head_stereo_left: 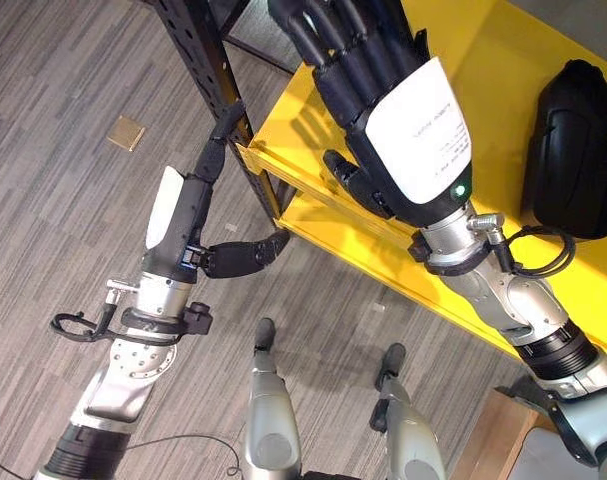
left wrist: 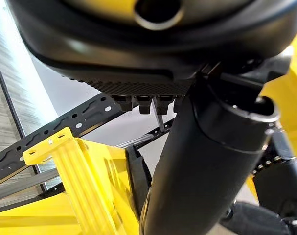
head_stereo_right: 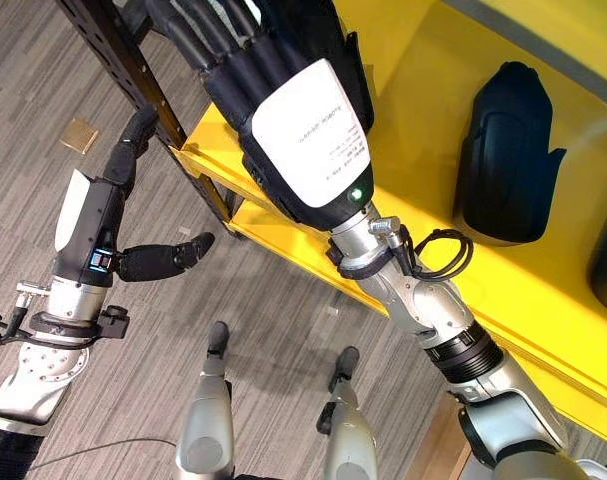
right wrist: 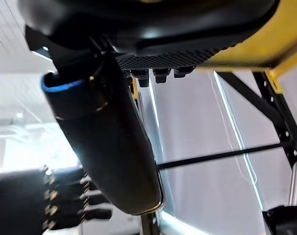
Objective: Move parts from the plastic box to the shelf.
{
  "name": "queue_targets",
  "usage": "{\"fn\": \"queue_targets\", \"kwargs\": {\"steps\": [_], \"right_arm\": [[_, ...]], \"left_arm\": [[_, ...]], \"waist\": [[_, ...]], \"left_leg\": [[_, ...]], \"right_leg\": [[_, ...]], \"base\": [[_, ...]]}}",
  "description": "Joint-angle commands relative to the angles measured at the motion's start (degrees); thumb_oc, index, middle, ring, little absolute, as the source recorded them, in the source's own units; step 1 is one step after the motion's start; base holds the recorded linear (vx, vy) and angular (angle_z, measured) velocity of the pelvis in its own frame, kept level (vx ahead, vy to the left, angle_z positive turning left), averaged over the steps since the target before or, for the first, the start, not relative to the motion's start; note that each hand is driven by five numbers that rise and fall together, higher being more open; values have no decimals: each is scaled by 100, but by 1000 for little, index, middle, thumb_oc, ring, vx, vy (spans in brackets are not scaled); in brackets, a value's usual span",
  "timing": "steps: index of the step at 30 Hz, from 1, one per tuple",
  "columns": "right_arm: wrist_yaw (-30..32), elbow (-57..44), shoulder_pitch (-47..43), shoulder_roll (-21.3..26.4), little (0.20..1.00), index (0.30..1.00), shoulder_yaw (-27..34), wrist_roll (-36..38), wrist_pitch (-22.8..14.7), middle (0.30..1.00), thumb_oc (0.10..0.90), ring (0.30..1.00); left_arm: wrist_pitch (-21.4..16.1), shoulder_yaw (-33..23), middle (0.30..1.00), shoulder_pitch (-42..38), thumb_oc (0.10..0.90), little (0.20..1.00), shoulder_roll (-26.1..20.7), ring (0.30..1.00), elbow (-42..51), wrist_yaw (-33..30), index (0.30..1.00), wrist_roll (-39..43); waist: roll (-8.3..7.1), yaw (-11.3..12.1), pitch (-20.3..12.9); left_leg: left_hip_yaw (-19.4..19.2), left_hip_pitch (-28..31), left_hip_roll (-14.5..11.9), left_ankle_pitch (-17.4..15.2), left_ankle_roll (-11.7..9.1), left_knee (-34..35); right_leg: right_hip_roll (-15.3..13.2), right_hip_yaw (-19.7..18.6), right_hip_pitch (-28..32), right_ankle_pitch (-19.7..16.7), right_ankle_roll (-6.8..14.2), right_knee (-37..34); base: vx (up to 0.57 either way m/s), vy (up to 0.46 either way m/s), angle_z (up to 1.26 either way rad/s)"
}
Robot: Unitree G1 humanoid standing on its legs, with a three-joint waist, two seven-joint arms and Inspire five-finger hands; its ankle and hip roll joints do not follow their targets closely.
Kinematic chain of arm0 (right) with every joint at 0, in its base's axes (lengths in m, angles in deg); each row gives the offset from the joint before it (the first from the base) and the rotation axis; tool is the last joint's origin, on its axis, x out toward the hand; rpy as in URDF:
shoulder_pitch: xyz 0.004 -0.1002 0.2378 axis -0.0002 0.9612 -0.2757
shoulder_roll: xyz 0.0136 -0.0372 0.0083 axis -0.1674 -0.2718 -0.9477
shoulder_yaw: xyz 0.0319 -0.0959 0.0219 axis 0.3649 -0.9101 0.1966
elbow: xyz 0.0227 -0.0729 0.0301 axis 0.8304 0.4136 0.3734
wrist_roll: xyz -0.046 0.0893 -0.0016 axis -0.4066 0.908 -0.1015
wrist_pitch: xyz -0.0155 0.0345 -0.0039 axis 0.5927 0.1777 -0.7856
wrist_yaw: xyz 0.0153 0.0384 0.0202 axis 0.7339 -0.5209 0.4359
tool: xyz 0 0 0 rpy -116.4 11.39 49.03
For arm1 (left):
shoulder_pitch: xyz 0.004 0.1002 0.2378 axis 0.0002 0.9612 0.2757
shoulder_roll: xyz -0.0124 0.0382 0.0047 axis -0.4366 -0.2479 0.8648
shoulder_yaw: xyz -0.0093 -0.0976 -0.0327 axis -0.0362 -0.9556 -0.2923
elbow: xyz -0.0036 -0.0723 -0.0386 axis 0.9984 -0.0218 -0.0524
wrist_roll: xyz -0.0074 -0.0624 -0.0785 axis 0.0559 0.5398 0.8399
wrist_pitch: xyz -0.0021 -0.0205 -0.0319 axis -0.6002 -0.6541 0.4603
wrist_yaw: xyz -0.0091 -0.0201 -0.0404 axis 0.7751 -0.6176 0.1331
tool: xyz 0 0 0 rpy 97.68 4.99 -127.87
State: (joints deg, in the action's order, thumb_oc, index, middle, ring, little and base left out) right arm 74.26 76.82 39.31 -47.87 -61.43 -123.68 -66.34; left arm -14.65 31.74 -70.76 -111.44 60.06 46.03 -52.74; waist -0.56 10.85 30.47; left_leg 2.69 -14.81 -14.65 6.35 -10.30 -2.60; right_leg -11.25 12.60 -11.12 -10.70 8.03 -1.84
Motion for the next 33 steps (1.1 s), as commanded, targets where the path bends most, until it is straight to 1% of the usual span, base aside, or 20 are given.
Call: {"fn": "queue_targets", "kwargs": {"steps": [1, 3, 4, 9, 12, 14, 16, 17, 21, 23, 26, 29, 33], "right_arm": [[217, -549, -606, -37, 1000, 1000, 440, 297, 483, 1000, 900, 1000], [52, -494, -614, -41, 1000, 1000, 461, 486, 626, 1000, 900, 1000], [-126, -447, -593, -36, 1000, 1000, 462, 701, 860, 1000, 900, 1000], [-313, -132, -509, -9, 1000, 1000, 400, 1016, 1119, 1000, 900, 1000], [-250, 97, -493, -5, 1000, 1000, 370, 1144, 1234, 1000, 900, 1000], [-256, 342, -444, 7, 1000, 1000, 372, 1291, 1255, 1000, 900, 1000], [-351, 612, -489, 26, 1000, 1000, 332, 1228, 1151, 1000, 900, 1000], [-515, 687, -508, 48, 1000, 1000, 261, 1244, 1159, 1000, 900, 1000], [-574, 809, -557, 99, 1000, 1000, 161, 1195, 1199, 1000, 900, 1000], [-507, 960, -572, 134, 1000, 1000, 84, 1117, 1131, 1000, 900, 1000], [-588, 992, -628, 192, 1000, 1000, -16, 983, 1065, 1000, 900, 1000], [-587, 973, -667, 216, 1000, 1000, -84, 929, 1084, 1000, 900, 1000], [-648, 984, -718, 219, 1000, 1000, -180, 842, 1245, 1000, 900, 1000]], "left_arm": [[-330, 27, 1000, -109, 900, 1000, 74, 1000, 856, -90, 1000, 148], [-315, 38, 1000, -108, 900, 1000, 80, 1000, 843, -105, 1000, 131], [-290, 58, 1000, -120, 900, 1000, 91, 1000, 816, -129, 1000, 132], [-243, 141, 1000, -152, 900, 1000, 121, 1000, 740, -205, 1000, 32], [-190, 176, 1000, -175, 900, 1000, 124, 1000, 721, -218, 1000, 24], [-190, 202, 1000, -187, 900, 1000, 105, 1000, 685, -194, 1000, 37], [-190, 216, 1000, -204, 900, 1000, 106, 1000, 631, -169, 1000, 59], [-182, 235, 1000, -216, 900, 1000, 83, 1000, 616, -141, 1000, 98], [-206, 239, 1000, -221, 900, 1000, 64, 1000, 597, -97, 1000, 108], [-244, 236, 1000, -210, 900, 1000, 26, 1000, 551, -81, 1000, 107], [-224, 229, 1000, -207, 900, 1000, -18, 1000, 552, -52, 1000, 105], [-227, 233, 1000, -208, 900, 1000, -37, 1000, 548, -35, 1000, 85], [-224, 223, 1000, -215, 900, 1000, -78, 1000, 558, 8, 1000, 99]], "waist": [[156, -196, -536], [173, -211, -541], [185, -234, -544], [196, -308, -538], [200, -323, -531], [207, -347, -521], [220, -342, -491], [205, -336, -480], [175, -310, -474], [133, -290, -469], [101, -257, -453], [82, -229, -447], [58, -193, -440]], "left_leg": [[-337, -265, 204, 156, 297, 216], [-348, -243, 204, 146, 301, 215], [-363, -235, 204, 141, 298, 209], [-425, -176, 172, 128, 305, 208], [-425, -157, 158, 135, 314, 210], [-417, -142, 154, 144, 316, 215], [-403, -144, 149, 161, 316, 205], [-401, -146, 142, 163, 318, 205], [-385, -160, 141, 173, 311, 189], [-371, -168, 126, 178, 316, 192], [-343, -182, 103, 199, 305, 183], [-330, -193, 96, 204, 306, 187], [-301, -218, 80, 236, 302, 201]], "right_leg": [[-18, -451, 578, 1609, -214, 821], [-24, -467, 560, 1618, -219, 846], [-27, -480, 549, 1627, -224, 862], [-39, -504, 516, 1622, -234, 908], [-34, -515, 503, 1628, -248, 942], [-33, -521, 492, 1632, -251, 977], [-35, -510, 476, 1637, -263, 1011], [-26, -497, 465, 1643, -263, 1032], [-17, -477, 481, 1638, -269, 1025], [4, -453, 472, 1629, -270, 1027], [18, -424, 479, 1633, -269, 1046], [24, -399, 494, 1646, -271, 1041], [43, -379, 488, 1655, -268, 1061]], "base": [[5, 49, 2], [8, 44, 1], [14, 44, -2], [14, 23, -6], [12, -2, -7], [7, -7, -2], [6, -18, 0], [10, -37, 0], [6, -29, 0], [8, -72, 5], [12, -73, 4], [7, -28, 0], [13, -40, 2]]}}
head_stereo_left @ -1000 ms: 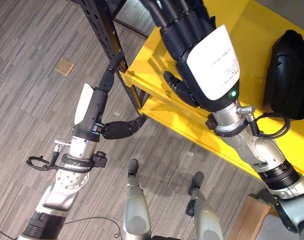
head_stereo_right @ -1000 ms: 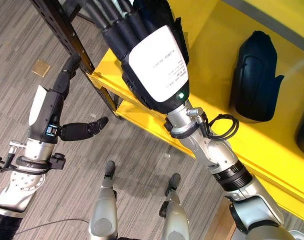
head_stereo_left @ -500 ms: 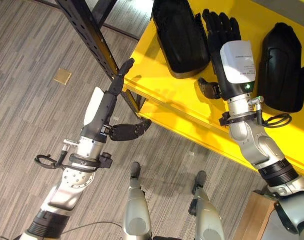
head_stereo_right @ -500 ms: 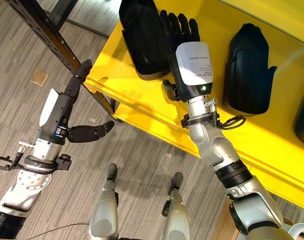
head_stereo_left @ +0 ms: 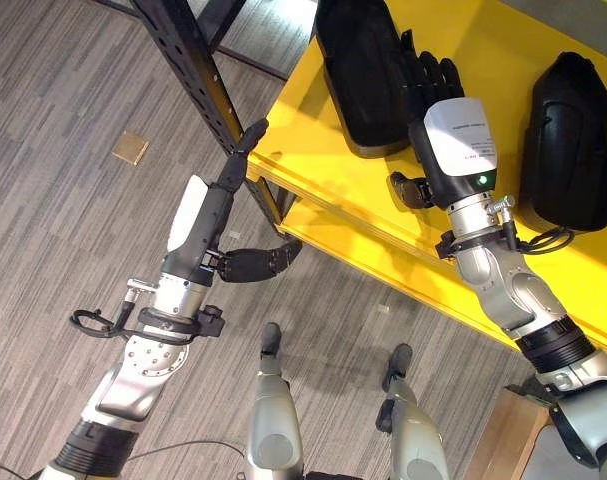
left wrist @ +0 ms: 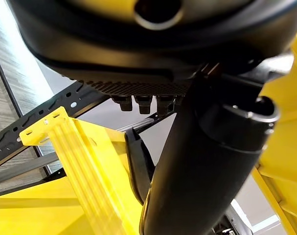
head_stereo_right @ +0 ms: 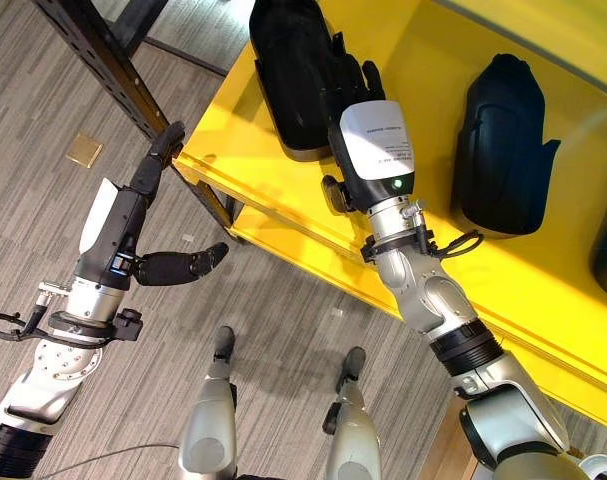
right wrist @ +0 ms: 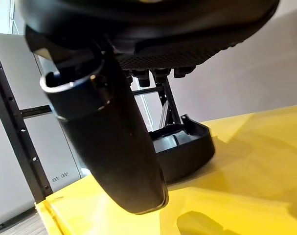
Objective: Move parts from the plastic box to the shelf.
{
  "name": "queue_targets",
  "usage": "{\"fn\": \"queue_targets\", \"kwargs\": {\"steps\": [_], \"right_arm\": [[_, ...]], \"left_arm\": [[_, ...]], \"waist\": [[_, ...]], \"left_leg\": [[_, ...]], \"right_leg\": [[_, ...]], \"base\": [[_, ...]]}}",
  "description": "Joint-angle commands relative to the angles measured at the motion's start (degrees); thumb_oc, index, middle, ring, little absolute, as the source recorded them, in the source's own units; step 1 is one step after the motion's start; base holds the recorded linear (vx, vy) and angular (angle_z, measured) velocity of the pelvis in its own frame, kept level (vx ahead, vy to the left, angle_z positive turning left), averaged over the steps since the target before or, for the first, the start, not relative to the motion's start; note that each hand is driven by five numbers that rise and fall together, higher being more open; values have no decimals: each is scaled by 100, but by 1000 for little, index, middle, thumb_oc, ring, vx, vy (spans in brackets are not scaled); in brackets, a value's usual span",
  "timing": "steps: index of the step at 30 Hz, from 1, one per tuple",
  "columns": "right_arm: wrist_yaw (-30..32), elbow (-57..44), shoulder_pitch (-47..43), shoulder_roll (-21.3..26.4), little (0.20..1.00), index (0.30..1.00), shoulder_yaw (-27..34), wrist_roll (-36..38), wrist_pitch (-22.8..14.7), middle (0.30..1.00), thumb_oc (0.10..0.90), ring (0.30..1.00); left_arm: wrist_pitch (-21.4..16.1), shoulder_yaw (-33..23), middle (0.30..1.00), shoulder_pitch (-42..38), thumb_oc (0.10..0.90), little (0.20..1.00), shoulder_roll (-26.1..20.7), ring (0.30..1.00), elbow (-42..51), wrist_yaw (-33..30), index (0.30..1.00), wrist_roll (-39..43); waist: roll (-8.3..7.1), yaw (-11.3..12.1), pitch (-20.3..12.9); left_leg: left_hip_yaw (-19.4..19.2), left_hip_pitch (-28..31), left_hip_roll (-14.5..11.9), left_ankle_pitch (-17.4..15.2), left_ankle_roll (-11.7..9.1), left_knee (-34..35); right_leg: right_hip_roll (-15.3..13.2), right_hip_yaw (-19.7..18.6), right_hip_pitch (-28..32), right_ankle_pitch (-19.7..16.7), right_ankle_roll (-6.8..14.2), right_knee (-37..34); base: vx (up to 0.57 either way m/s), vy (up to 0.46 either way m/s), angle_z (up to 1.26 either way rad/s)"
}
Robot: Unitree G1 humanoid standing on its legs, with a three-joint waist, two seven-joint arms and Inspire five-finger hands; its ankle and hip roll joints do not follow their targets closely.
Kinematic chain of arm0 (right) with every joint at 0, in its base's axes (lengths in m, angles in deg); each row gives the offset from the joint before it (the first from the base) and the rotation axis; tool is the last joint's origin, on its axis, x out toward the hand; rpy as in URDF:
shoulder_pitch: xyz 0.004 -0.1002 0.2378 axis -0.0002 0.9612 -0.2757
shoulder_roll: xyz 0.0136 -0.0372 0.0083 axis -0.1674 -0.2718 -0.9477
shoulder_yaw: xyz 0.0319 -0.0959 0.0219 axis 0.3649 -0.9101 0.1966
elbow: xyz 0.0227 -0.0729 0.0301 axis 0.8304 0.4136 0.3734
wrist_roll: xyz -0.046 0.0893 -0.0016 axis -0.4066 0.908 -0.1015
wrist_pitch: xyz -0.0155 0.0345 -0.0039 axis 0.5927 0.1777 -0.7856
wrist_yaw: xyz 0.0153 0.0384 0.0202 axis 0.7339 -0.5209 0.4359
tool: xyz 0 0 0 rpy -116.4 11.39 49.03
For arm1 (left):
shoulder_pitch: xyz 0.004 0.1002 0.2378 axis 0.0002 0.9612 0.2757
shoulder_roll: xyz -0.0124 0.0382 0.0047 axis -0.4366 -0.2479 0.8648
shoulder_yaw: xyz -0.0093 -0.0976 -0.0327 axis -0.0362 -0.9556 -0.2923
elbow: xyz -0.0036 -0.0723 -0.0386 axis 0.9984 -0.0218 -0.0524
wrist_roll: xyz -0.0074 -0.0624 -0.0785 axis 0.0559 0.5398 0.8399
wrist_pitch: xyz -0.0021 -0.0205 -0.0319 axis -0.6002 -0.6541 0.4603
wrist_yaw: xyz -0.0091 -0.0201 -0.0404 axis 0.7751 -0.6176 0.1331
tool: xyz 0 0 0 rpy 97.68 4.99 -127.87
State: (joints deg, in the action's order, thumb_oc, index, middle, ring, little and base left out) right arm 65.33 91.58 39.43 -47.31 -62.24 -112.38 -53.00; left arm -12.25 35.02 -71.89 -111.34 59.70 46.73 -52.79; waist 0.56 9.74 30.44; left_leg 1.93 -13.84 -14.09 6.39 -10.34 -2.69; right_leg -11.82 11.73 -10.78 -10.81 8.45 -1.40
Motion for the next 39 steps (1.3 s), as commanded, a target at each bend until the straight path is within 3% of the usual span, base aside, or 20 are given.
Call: {"fn": "queue_targets", "kwargs": {"steps": [1, 12, 26, 39], "right_arm": [[260, -445, -749, 150, 1000, 1000, -135, -347, -37, 1000, 900, 1000], [-85, 547, -882, 196, 1000, 1000, -513, -68, 252, 1000, 900, 1000], [-287, 1813, -1173, 63, 1000, 1000, -938, 634, 88, 1000, 900, 1000], [-1039, 2251, -1327, -50, 1000, 1000, -1112, 1199, 33, 1000, 900, 1000]], "left_arm": [[-471, -92, 1000, -109, 900, 1000, -96, 1000, 576, -73, 1000, 100], [-668, -33, 1000, -170, 900, 1000, -235, 1000, 360, 194, 1000, 157], [-784, 37, 1000, -325, 900, 1000, -351, 1000, 188, 480, 1000, 234], [-800, -6, 1000, -357, 900, 1000, -436, 1000, 162, 679, 1000, 288]], "waist": [[-55, -75, -439], [-152, 80, -446], [-263, 256, -455], [-388, 362, -493]], "left_leg": [[-215, -327, 26, 235, 304, 202], [-37, -494, 80, 276, 321, 73], [23, -585, 60, 333, 304, 30], [44, -659, 28, 380, 286, -16]], "right_leg": [[103, -289, 455, 1675, -310, 1022], [150, -258, 583, 1776, -308, 1096], [193, -172, 779, 1730, -266, 956], [225, -148, 951, 1686, -220, 842]], "base": [[14, -44, 2], [22, -52, 7], [11, -40, 3], [4, -13, 2]]}}
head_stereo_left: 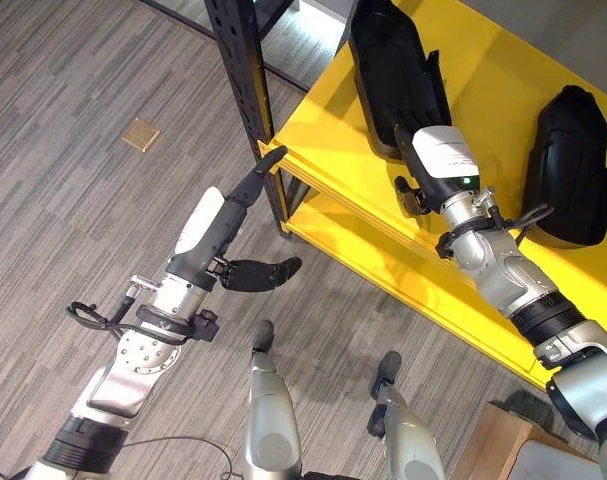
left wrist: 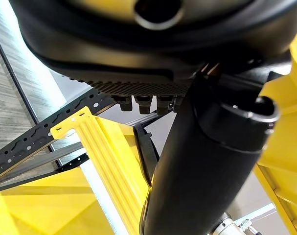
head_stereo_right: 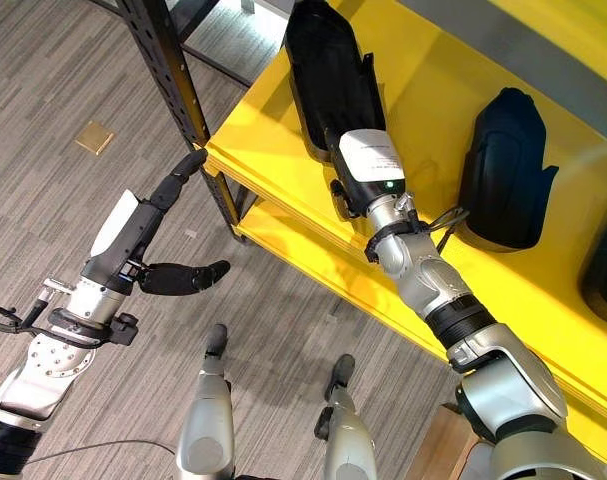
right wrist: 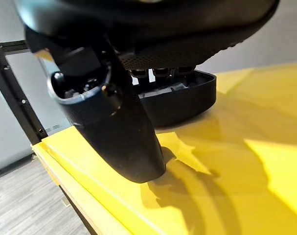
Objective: Move parts from the plastic box to the shelf.
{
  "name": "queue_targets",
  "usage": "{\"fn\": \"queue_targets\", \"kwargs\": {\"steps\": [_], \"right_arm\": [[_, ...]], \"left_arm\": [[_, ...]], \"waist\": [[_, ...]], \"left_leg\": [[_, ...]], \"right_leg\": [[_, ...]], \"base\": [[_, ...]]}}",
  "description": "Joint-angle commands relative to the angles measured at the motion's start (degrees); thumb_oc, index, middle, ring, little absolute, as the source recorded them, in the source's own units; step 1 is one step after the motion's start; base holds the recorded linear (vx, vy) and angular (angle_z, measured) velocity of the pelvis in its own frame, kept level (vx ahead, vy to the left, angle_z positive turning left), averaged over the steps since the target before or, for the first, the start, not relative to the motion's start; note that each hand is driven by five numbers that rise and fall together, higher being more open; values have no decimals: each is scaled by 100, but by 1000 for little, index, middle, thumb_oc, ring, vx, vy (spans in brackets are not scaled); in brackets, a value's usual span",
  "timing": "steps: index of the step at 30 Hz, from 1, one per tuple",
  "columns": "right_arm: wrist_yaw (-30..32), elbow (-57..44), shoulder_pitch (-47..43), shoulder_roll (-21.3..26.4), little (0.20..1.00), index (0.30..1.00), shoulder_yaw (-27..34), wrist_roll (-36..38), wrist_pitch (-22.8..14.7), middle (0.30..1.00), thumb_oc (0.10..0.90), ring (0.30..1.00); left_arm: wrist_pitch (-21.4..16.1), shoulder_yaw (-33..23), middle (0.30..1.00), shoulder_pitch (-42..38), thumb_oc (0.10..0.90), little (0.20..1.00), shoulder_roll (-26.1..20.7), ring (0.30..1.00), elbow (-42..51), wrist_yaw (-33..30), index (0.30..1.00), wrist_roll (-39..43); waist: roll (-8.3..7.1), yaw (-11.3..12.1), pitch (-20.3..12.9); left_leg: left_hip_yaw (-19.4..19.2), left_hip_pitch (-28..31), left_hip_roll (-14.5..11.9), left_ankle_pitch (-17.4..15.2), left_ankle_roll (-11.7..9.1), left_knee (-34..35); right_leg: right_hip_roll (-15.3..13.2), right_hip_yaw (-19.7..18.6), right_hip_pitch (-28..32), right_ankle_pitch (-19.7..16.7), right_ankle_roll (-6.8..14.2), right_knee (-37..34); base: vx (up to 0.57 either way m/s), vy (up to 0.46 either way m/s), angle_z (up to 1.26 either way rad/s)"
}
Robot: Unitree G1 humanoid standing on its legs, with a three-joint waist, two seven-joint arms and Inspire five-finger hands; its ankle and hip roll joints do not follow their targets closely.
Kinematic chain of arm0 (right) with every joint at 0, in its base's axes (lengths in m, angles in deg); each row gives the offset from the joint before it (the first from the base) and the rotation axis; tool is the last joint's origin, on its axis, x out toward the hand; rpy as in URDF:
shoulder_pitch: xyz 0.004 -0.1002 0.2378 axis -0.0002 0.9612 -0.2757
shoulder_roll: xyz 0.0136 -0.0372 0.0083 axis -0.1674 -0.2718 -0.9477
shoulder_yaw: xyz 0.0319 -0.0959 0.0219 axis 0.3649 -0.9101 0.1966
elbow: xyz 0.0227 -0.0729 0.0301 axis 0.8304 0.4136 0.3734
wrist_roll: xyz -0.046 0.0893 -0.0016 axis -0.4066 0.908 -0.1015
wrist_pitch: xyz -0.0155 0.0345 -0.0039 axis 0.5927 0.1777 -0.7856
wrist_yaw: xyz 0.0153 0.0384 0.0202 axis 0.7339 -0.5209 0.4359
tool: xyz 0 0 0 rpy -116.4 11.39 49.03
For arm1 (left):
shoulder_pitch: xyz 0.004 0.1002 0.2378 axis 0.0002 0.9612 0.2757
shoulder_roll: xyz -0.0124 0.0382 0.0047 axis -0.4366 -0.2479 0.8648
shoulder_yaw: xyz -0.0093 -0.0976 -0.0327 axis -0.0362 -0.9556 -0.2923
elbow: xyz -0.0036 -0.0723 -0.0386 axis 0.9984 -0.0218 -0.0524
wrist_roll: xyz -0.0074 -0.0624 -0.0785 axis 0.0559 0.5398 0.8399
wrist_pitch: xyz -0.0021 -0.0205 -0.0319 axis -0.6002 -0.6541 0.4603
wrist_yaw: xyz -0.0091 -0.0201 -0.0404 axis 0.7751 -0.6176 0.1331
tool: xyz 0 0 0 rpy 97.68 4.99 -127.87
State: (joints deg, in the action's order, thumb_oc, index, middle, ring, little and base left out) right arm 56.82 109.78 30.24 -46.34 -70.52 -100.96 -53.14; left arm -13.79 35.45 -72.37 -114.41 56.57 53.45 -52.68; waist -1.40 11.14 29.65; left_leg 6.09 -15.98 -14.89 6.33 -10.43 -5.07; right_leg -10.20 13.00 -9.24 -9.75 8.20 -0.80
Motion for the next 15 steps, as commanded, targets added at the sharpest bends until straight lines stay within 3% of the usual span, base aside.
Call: {"fn": "queue_targets", "kwargs": {"steps": [1, 4, 6, 15], "right_arm": [[-216, 434, -407, -150, 1000, 1000, -288, 69, 49, 1000, 900, 1000], [-372, 491, -424, -184, 1000, 1000, -318, 274, 75, 1000, 900, 1000], [-542, 572, -386, -249, 1000, 1000, -305, 973, 17, 1000, 900, 1000], [-892, 629, -299, -547, 1000, 1000, -32, 2291, 27, 1000, 900, 1000]], "left_arm": [[-648, -51, 1000, -309, 900, 1000, -129, 1000, 473, 12, 1000, 274], [-640, -55, 1000, -329, 900, 1000, -139, 1000, 467, 24, 1000, 267], [-670, -77, 1000, -310, 900, 1000, -158, 1000, 448, 69, 1000, 273], [-574, -114, 1000, -345, 900, 1000, -137, 1000, 479, 194, 1000, 277]], "waist": [[-195, 224, -414], [-211, 242, -411], [-234, 261, -417], [-277, 283, -417]], "left_leg": [[-371, -448, 108, 386, 295, 219], [-360, -465, 102, 399, 293, 209], [-359, -482, 88, 413, 287, 195], [-349, -509, 73, 429, 272, 126]], "right_leg": [[65, -275, 802, 1579, -195, 777], [74, -277, 826, 1575, -195, 762], [85, -275, 866, 1574, -192, 739], [111, -281, 970, 1582, -195, 709]], "base": [[0, 0, 0], [0, 0, 0], [17, -37, 0], [2, -4, 0]]}}
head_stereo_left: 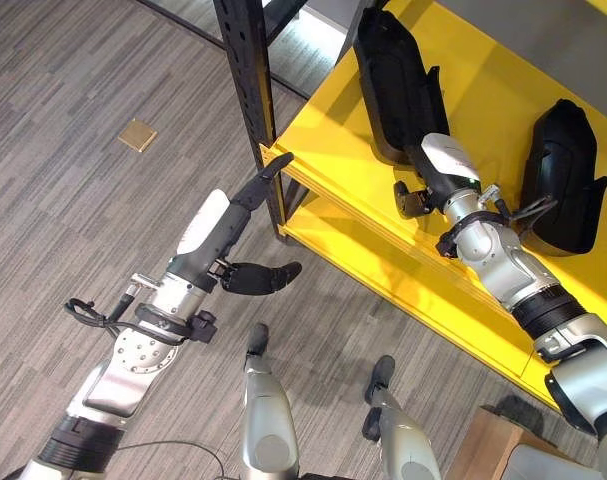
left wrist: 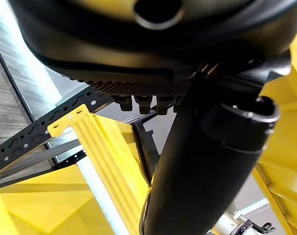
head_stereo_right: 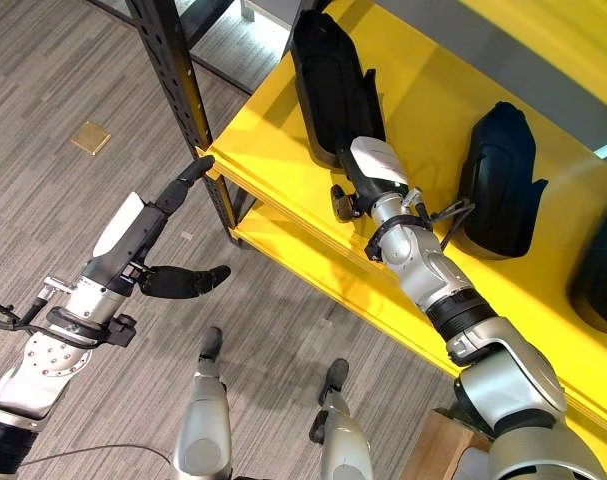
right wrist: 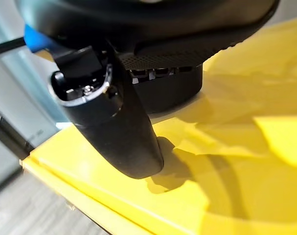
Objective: Move parts from the plastic box to the shelf.
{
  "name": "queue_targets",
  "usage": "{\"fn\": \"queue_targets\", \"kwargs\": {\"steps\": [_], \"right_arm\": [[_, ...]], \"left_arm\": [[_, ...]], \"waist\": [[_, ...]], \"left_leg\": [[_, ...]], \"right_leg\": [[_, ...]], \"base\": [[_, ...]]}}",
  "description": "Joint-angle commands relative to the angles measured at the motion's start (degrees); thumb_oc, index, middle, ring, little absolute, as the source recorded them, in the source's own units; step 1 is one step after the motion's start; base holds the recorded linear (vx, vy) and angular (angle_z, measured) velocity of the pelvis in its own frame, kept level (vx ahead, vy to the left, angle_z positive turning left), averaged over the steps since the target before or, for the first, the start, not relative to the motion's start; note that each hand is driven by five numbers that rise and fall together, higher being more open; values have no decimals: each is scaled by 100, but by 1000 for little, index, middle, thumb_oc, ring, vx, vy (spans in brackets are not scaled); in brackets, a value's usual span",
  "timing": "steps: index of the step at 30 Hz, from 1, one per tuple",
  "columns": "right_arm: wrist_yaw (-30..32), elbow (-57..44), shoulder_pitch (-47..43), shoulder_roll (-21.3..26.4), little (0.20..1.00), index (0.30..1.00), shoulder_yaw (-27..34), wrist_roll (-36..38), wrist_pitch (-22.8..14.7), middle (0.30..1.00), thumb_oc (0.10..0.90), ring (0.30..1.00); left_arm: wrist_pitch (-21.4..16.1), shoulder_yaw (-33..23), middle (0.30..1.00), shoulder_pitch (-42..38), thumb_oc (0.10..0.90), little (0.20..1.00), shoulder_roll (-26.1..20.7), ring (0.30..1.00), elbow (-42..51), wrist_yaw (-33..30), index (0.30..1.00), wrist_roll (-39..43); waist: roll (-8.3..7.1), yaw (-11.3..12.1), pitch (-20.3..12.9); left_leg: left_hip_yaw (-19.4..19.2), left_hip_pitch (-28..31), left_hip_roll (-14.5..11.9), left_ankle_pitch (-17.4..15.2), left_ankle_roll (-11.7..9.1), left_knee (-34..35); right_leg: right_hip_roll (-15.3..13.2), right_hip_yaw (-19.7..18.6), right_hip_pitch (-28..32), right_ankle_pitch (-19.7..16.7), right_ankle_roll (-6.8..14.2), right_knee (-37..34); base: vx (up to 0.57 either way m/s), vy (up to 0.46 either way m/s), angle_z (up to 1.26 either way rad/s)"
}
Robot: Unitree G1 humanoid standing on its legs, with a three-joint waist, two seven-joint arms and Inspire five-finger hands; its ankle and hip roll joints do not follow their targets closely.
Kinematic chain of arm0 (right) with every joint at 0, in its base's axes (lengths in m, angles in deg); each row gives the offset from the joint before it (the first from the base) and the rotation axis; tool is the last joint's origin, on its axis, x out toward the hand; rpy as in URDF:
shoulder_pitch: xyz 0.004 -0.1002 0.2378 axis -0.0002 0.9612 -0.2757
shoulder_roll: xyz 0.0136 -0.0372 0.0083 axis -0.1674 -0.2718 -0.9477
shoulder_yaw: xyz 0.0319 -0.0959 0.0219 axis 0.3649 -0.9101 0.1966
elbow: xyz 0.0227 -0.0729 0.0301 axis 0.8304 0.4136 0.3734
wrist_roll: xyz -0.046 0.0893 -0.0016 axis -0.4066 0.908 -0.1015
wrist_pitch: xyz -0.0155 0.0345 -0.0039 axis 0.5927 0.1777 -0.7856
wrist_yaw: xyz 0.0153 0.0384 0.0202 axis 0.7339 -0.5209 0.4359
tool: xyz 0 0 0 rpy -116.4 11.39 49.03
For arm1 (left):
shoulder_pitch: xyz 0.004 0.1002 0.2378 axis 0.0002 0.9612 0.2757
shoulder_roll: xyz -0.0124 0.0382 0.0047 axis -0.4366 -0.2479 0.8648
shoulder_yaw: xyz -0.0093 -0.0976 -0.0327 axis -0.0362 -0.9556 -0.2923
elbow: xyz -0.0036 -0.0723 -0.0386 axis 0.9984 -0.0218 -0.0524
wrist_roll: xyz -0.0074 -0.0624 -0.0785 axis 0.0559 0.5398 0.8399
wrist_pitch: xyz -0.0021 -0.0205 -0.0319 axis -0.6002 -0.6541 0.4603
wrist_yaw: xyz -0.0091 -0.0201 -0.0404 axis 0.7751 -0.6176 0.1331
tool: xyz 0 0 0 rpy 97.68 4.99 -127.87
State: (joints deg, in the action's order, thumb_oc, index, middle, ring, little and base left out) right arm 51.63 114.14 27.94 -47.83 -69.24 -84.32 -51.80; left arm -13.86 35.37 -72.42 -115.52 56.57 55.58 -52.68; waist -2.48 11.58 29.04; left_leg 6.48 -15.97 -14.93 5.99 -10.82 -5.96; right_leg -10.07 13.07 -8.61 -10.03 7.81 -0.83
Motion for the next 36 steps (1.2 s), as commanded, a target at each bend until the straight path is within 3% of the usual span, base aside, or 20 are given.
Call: {"fn": "queue_targets", "kwargs": {"steps": [1, 14, 20, 28, 36], "right_arm": [[-383, 195, -63, -409, 1000, 1000, -148, 669, -109, 1000, 900, 1000], [-536, 23, 147, -749, 1000, 1000, 302, 1576, -58, 1000, 900, 1000], [-497, -19, 190, -829, 1000, 1000, 359, 1664, -41, 1000, 900, 1000], [78, -213, 352, -1080, 1000, 1000, 682, 2299, 201, 1000, 900, 1000], [629, -451, 541, -1302, 1000, 1000, 944, 1646, 690, 1000, 900, 1000]], "left_arm": [[-557, -108, 1000, -342, 900, 1000, -24, 1000, 487, -15, 1000, 279], [-519, -117, 1000, -361, 900, 1000, 69, 1000, 461, 19, 1000, 248], [-521, -115, 1000, -364, 900, 1000, 98, 1000, 441, -33, 1000, 233], [-482, -131, 1000, -348, 900, 1000, 185, 1000, 462, -113, 1000, 199], [-399, -96, 1000, -386, 900, 1000, 359, 1000, 449, -329, 1000, 121]], "waist": [[-170, 240, -354], [-112, 172, -341], [-76, 149, -337], [-18, 72, -335], [103, -89, -343]], "left_leg": [[-389, -511, 76, 464, 311, 210], [-433, -542, 74, 463, 306, 127], [-452, -548, 83, 457, 313, 94], [-505, -544, 71, 459, 311, 88], [-569, -524, 81, 438, 325, 87]], "right_leg": [[99, -288, 912, 1610, -157, 709], [74, -355, 973, 1616, -148, 683], [60, -379, 989, 1618, -143, 685], [35, -438, 981, 1633, -141, 692], [5, -563, 872, 1654, -156, 763]], "base": [[0, 0, 0], [0, 0, 0], [0, 0, 0], [-6, 16, -3], [-15, 54, -5]]}}
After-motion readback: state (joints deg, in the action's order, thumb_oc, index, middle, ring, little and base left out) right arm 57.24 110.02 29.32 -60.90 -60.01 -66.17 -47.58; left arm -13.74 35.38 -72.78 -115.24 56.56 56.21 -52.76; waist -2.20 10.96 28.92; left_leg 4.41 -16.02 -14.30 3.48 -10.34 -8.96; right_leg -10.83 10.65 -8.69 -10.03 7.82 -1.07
